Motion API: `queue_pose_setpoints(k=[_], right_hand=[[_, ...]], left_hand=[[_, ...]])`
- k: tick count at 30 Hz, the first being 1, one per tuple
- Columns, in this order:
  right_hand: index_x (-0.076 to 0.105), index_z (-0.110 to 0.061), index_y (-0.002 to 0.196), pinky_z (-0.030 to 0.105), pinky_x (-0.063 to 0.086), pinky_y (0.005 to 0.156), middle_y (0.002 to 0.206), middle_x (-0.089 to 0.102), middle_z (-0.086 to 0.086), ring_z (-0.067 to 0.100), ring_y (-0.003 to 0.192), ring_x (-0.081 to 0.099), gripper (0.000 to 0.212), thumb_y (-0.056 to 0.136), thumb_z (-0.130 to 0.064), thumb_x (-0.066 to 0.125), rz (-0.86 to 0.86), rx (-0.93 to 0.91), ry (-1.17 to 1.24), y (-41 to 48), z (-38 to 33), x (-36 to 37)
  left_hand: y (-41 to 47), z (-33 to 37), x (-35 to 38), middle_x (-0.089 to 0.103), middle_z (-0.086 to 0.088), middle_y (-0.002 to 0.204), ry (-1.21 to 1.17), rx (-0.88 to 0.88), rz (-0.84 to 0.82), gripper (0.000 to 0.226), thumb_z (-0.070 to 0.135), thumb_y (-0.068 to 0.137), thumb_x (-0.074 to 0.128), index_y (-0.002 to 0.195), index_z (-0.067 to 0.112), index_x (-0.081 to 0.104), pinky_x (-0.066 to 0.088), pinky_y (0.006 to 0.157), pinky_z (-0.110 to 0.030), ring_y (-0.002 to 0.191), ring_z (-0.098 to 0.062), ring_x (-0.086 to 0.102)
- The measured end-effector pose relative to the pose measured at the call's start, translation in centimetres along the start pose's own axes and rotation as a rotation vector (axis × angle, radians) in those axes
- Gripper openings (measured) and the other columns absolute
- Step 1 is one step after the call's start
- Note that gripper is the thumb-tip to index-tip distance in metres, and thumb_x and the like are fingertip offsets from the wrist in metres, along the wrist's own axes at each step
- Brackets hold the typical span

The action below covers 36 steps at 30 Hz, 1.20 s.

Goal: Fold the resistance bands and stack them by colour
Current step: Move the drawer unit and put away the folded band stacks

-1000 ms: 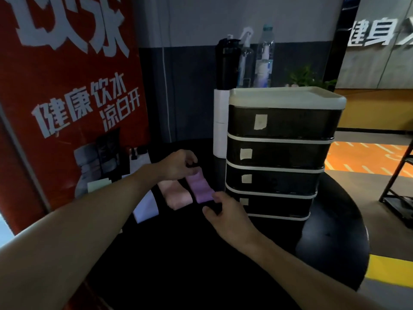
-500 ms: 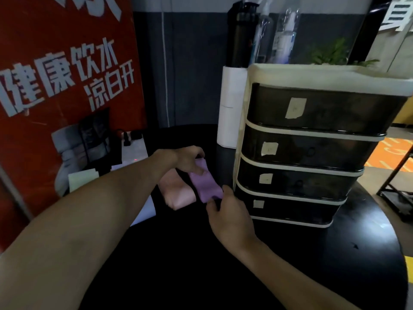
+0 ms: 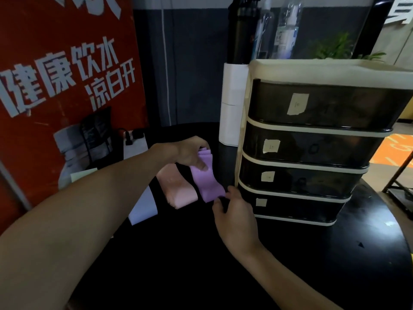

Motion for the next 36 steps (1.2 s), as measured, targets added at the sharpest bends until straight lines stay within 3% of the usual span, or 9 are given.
queue_pose_setpoints(k=[7, 10, 13, 16, 21, 26, 30, 34, 36], right_hand=[[0.040, -0.014, 0.141, 0.028, 0.048, 0.085, 0.126, 0.062, 0.003, 0.021, 0.111, 0.061, 0.054, 0.094, -0.032, 0.060, -0.036, 0.035, 0.116, -0.1, -0.1, -0.3], [0.032, -0.016, 0.148, 0.034, 0.049, 0.095, 0.139, 0.052, 0.002, 0.018, 0.114, 0.057, 0.074, 0.087, -0.036, 0.070, -0.085, 0.049, 0.268, -0.5, -0.2, -0.6], [0.024, -0.022, 0.151, 0.021, 0.047, 0.084, 0.140, 0.049, -0.002, 0.006, 0.103, 0.055, 0.086, 0.082, -0.033, 0.075, -0.203, 0.046, 0.470, -1.5, -1.0, -1.6], [0.023, -0.028, 0.150, 0.029, 0.046, 0.099, 0.132, 0.059, -0.005, 0.009, 0.113, 0.058, 0.091, 0.079, -0.030, 0.079, -0.282, 0.054, 0.610, -2.9, -1.2, -2.8], [0.047, -0.014, 0.136, 0.047, 0.051, 0.099, 0.116, 0.070, 0.006, 0.024, 0.105, 0.069, 0.069, 0.076, -0.023, 0.082, -0.397, 0.093, 0.792, -5.5, -1.2, -5.2], [0.069, -0.009, 0.097, 0.029, 0.049, 0.068, 0.083, 0.069, 0.005, 0.013, 0.073, 0.061, 0.010, 0.087, -0.007, 0.069, -0.287, -0.117, 0.532, -7.3, 0.4, -9.6], [0.070, -0.018, 0.089, 0.017, 0.047, 0.060, 0.079, 0.069, 0.007, 0.003, 0.064, 0.058, 0.018, 0.081, -0.002, 0.070, -0.211, -0.279, 0.162, -7.9, 2.5, -13.6], [0.067, -0.024, 0.092, 0.032, 0.052, 0.069, 0.083, 0.068, 0.001, 0.015, 0.074, 0.064, 0.016, 0.080, -0.015, 0.073, -0.197, -0.280, -0.054, -8.0, 5.6, -15.2], [0.061, -0.030, 0.094, 0.039, 0.051, 0.079, 0.085, 0.066, -0.008, 0.011, 0.079, 0.062, 0.021, 0.076, -0.038, 0.070, -0.225, -0.230, -0.221, -7.9, 7.8, -14.7]], left_hand=[[-6.0, 4.9, -4.0, 0.063, -0.014, 0.109, -0.057, 0.172, 0.089, 0.031, 0.015, 0.079, 0.082, 0.105, 0.019, 0.065, 0.049, 0.094, -0.044, 0.103, -0.029, 0.058], [-9.8, 7.3, -5.3, 0.064, -0.007, 0.106, -0.071, 0.225, 0.124, 0.029, 0.014, 0.080, 0.081, 0.102, 0.023, 0.063, 0.047, 0.092, -0.034, 0.101, -0.020, 0.059], [-13.1, 8.9, -6.1, 0.062, -0.001, 0.102, -0.086, 0.256, 0.165, 0.028, 0.015, 0.081, 0.080, 0.099, 0.025, 0.063, 0.047, 0.083, -0.022, 0.094, -0.011, 0.058], [-15.6, 10.4, -6.5, 0.059, 0.006, 0.094, -0.139, 0.259, 0.205, 0.027, 0.010, 0.081, 0.079, 0.098, 0.022, 0.062, 0.043, 0.071, -0.008, 0.081, 0.004, 0.055], [-18.6, 12.6, -5.4, 0.066, -0.003, 0.099, -0.255, 0.318, 0.250, 0.030, 0.012, 0.080, 0.080, 0.103, 0.016, 0.061, 0.056, 0.077, -0.030, 0.090, -0.011, 0.064], [-20.2, 12.9, -1.3, 0.063, -0.003, 0.091, -0.426, 0.291, 0.402, 0.042, 0.019, 0.075, 0.084, 0.108, 0.021, 0.059, 0.050, 0.069, -0.024, 0.077, -0.011, 0.059], [-20.6, 13.3, 4.5, 0.068, -0.002, 0.099, -0.598, 0.225, 0.381, 0.041, 0.007, 0.078, 0.082, 0.107, 0.025, 0.060, 0.051, 0.079, -0.017, 0.090, -0.008, 0.065], [-19.5, 13.7, 9.8, 0.067, 0.004, 0.100, -0.659, 0.220, 0.318, 0.039, 0.007, 0.082, 0.077, 0.109, 0.030, 0.061, 0.048, 0.087, -0.019, 0.094, -0.003, 0.063], [-18.9, 13.8, 11.7, 0.063, 0.010, 0.106, -0.565, 0.225, 0.286, 0.034, 0.011, 0.087, 0.073, 0.113, 0.029, 0.061, 0.045, 0.090, -0.018, 0.099, 0.001, 0.060]])
Point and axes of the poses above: each hand's wrist, its own y-axis towards the middle knuckle, its own x-axis out of the palm, z = x × y, the point moved 5 cm from there along y, towards the middle knuckle
